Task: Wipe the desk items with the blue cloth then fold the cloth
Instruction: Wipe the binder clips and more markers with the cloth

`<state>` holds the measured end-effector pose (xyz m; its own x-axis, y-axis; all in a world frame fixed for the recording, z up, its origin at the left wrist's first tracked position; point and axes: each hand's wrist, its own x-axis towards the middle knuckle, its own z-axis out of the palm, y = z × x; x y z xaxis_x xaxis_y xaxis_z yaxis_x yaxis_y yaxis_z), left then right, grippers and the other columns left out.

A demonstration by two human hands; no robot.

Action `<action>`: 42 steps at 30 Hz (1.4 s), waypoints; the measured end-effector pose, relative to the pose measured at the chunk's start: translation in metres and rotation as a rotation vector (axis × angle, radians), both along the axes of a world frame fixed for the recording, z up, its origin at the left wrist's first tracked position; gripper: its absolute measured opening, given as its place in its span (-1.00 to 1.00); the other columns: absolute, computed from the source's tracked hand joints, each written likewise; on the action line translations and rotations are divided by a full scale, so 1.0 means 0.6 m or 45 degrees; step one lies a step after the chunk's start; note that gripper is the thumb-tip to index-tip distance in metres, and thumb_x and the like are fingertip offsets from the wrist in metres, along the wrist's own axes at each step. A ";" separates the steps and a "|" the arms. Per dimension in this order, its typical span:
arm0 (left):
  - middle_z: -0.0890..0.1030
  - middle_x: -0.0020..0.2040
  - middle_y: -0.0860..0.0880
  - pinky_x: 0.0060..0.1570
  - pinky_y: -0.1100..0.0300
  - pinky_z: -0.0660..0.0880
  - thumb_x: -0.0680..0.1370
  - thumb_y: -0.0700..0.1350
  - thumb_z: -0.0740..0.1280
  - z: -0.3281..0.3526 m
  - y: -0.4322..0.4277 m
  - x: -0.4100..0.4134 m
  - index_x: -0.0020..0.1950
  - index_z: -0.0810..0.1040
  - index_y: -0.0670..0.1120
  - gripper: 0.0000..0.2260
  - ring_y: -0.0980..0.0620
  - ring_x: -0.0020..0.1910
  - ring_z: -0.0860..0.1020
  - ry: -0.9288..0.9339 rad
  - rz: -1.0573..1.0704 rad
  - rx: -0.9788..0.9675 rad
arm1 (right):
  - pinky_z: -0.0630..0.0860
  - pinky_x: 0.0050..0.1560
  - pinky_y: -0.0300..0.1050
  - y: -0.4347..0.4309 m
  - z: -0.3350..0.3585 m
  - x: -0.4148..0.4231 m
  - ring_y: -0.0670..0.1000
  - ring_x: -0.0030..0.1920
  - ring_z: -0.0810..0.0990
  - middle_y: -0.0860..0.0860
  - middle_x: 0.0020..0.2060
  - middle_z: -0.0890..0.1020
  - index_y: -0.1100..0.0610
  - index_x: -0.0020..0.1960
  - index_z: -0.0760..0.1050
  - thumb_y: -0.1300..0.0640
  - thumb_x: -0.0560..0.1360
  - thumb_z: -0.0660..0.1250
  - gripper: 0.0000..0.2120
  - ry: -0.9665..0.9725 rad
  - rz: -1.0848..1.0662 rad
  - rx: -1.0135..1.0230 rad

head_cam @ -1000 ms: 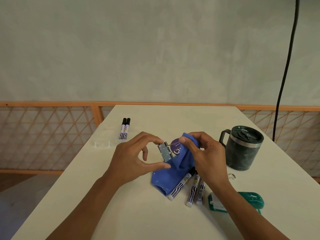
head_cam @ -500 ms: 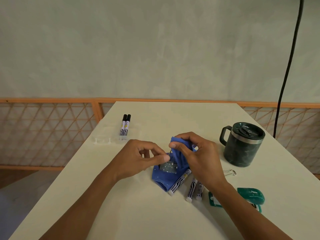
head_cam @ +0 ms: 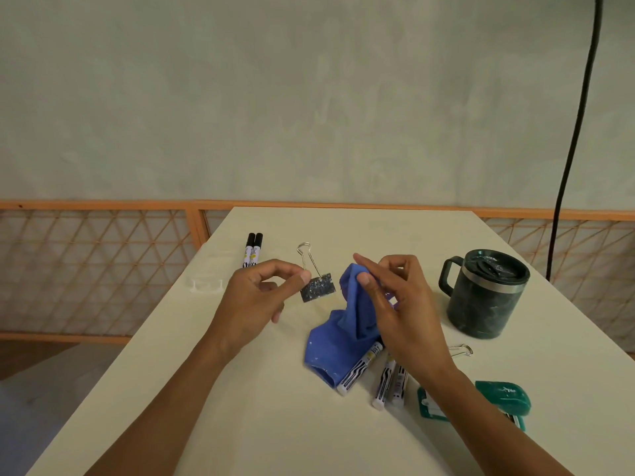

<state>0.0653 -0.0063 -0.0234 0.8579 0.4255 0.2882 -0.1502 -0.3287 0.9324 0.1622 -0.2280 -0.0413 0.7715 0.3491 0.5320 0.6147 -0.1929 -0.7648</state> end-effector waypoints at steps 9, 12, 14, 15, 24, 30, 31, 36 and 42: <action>0.74 0.09 0.09 -0.29 0.22 0.47 0.60 0.08 0.51 -0.009 -0.035 0.009 0.05 0.75 0.04 -0.86 -0.06 -0.47 0.39 -0.005 0.005 -0.188 | 0.61 0.14 -0.26 0.010 -0.005 -0.015 -0.17 0.18 0.64 -0.27 0.14 0.64 -0.16 0.25 0.65 -0.08 0.62 0.46 -0.79 0.026 -0.030 0.064; 0.74 0.11 0.10 -0.28 0.22 0.47 0.61 0.06 0.50 -0.011 -0.044 0.009 0.05 0.75 0.05 -0.88 -0.03 -0.47 0.39 -0.027 0.005 -0.212 | 0.66 0.11 -0.13 0.008 -0.004 -0.014 -0.18 0.13 0.67 -0.29 0.07 0.69 -0.17 0.17 0.64 -0.12 0.61 0.46 -0.85 0.139 -0.065 0.131; 0.74 0.11 0.10 -0.29 0.24 0.47 0.61 0.05 0.50 -0.011 -0.047 0.009 0.06 0.75 0.05 -0.89 -0.01 -0.47 0.38 -0.047 0.018 -0.235 | 0.67 0.11 -0.09 0.007 -0.001 -0.014 -0.19 0.10 0.68 -0.30 0.03 0.71 -0.17 0.15 0.63 -0.12 0.61 0.46 -0.86 0.207 -0.057 0.169; 0.74 0.12 0.10 -0.30 0.25 0.47 0.61 0.05 0.50 -0.012 -0.049 0.009 0.06 0.75 0.06 -0.90 -0.01 -0.47 0.38 -0.056 0.016 -0.244 | 0.67 0.12 -0.08 0.007 -0.001 -0.014 -0.18 0.10 0.69 -0.28 0.03 0.72 -0.16 0.15 0.64 -0.12 0.61 0.46 -0.86 0.228 -0.033 0.174; 0.74 0.09 0.07 -0.32 0.30 0.43 0.62 0.07 0.48 -0.025 -0.059 0.013 0.07 0.74 0.08 -0.90 0.00 -0.49 0.33 -0.024 -0.064 -0.310 | 0.64 0.10 -0.13 0.009 0.001 -0.012 -0.12 0.05 0.72 -0.15 -0.01 0.76 -0.01 0.11 0.64 -0.05 0.63 0.44 -0.86 0.410 0.163 0.192; 0.75 0.12 0.07 -0.22 0.18 0.48 0.63 0.06 0.48 -0.015 -0.042 0.011 0.14 0.71 0.05 -0.86 -0.01 -0.42 0.43 0.023 -0.116 -0.221 | 0.67 0.09 -0.10 0.001 0.004 0.001 -0.10 0.06 0.72 -0.17 0.00 0.74 -0.07 0.14 0.63 -0.04 0.65 0.41 -0.90 0.345 0.188 0.044; 0.75 0.15 0.07 -0.20 0.14 0.51 0.63 0.08 0.47 -0.010 -0.036 0.009 0.18 0.69 0.06 -0.83 -0.02 -0.40 0.45 0.008 -0.118 -0.173 | 0.65 0.07 -0.15 -0.002 0.004 0.002 -0.13 0.06 0.71 -0.19 0.00 0.74 -0.08 0.14 0.62 -0.04 0.66 0.40 -0.91 0.292 0.180 -0.010; 0.74 0.02 0.12 -0.21 0.03 0.61 0.57 0.18 0.50 -0.009 -0.007 0.002 0.13 0.74 0.20 -0.83 -0.10 -0.33 0.50 -0.018 0.003 0.297 | 0.53 -0.06 -0.37 -0.005 0.004 0.002 -0.16 0.03 0.69 -0.22 -0.04 0.72 -0.05 0.15 0.63 0.02 0.67 0.41 -0.92 0.076 0.169 -0.208; 0.75 -0.17 0.14 -0.19 -0.02 0.59 0.59 0.12 0.50 -0.016 -0.001 0.005 -0.03 0.74 0.15 -0.91 -0.01 -0.34 0.54 0.045 -0.104 0.500 | 0.53 0.00 -0.41 -0.001 0.007 -0.001 -0.21 0.06 0.67 -0.30 -0.04 0.70 -0.05 0.14 0.63 0.01 0.65 0.44 -0.92 0.066 0.131 -0.143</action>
<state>0.0680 -0.0071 -0.0328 0.8964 0.2191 0.3852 -0.1608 -0.6492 0.7435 0.1619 -0.2285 -0.0373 0.7543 0.4823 0.4454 0.5955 -0.2169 -0.7735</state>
